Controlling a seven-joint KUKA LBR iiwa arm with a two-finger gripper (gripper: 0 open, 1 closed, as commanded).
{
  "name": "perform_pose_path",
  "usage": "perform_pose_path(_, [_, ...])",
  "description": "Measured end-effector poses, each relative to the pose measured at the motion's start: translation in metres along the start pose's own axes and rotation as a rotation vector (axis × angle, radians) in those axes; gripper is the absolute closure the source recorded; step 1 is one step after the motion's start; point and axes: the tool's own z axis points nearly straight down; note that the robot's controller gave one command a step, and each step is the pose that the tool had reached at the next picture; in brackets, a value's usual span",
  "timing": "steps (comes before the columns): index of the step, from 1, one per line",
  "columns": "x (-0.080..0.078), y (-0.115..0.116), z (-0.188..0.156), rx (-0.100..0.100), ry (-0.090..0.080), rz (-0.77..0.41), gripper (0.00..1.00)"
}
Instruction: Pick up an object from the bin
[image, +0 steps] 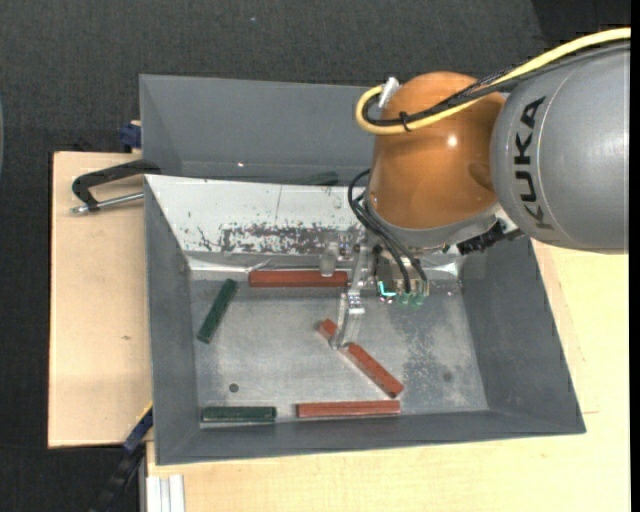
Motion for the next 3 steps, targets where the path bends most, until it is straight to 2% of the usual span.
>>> perform_pose_path(1, [-0.002,-0.001,-0.004,-0.001,-0.008,0.002,0.00])
perform_pose_path(2, [-0.008,-0.040,0.032,-0.004,-0.014,0.039,0.00])
perform_pose_path(3, [-0.027,-0.068,0.076,0.004,-0.007,0.011,0.00])
